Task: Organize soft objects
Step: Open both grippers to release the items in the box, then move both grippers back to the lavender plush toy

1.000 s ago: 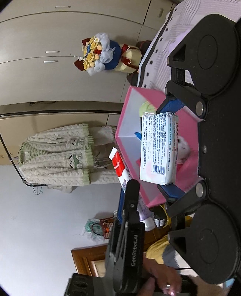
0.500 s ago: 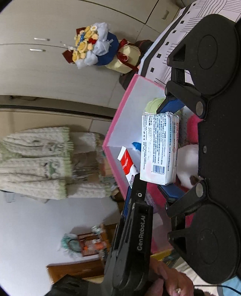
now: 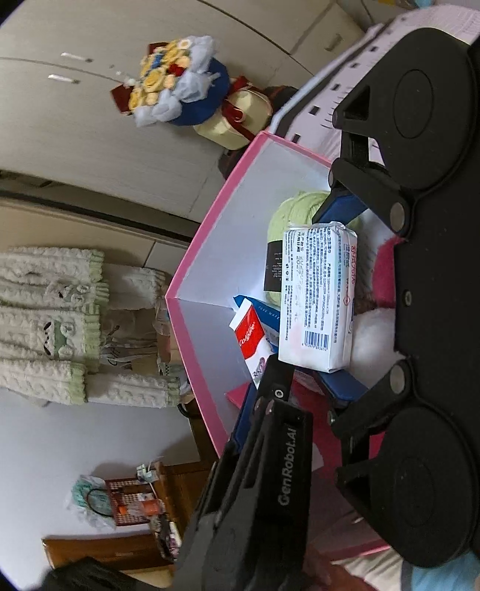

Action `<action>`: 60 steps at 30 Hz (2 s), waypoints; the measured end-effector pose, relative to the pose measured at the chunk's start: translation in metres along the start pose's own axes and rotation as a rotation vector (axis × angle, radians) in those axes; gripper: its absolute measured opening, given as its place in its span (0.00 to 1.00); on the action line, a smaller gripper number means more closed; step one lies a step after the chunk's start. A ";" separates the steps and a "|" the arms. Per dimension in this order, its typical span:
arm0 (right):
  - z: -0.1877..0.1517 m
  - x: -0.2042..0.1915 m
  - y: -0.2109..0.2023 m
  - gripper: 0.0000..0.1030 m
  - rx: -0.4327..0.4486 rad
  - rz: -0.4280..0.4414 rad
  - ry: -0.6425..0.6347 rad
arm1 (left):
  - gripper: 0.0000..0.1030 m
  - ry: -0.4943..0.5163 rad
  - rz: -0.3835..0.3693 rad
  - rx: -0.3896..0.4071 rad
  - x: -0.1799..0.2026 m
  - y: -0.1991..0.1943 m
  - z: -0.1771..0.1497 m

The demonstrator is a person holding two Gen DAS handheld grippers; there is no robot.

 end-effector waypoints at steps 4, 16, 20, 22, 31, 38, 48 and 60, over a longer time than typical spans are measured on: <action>-0.008 0.004 -0.022 0.87 0.092 -0.034 0.003 | 0.39 0.034 -0.016 0.025 0.003 -0.011 -0.006; -0.045 0.032 -0.115 0.87 0.256 0.055 0.162 | 0.45 0.134 -0.061 0.069 0.030 -0.080 -0.030; -0.060 0.041 -0.142 0.87 0.262 0.084 0.212 | 0.48 0.186 -0.057 0.090 0.046 -0.105 -0.036; -0.067 0.045 -0.152 0.87 0.257 0.100 0.237 | 0.50 0.208 -0.062 0.089 0.054 -0.114 -0.039; -0.103 0.075 -0.189 0.87 0.258 0.126 0.329 | 0.59 0.301 -0.152 0.076 0.106 -0.138 -0.055; -0.134 0.106 -0.195 0.87 0.293 0.066 0.353 | 0.62 0.359 -0.222 0.053 0.153 -0.116 -0.061; -0.168 0.142 -0.169 0.87 0.282 -0.030 0.285 | 0.65 0.343 -0.279 0.047 0.202 -0.068 -0.054; -0.159 0.174 -0.101 0.87 0.226 0.019 0.152 | 0.64 0.113 -0.371 0.049 0.235 0.005 -0.024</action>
Point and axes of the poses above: each gripper's, at about its wrist camera, not at the fingertips, and y roughly the way its jaws point, x to its right, z to its top, the point moved 8 cm from there along y, roughly the way its jaws point, and after that the axes turned 10 degrees about -x, right-handed, at the moved point
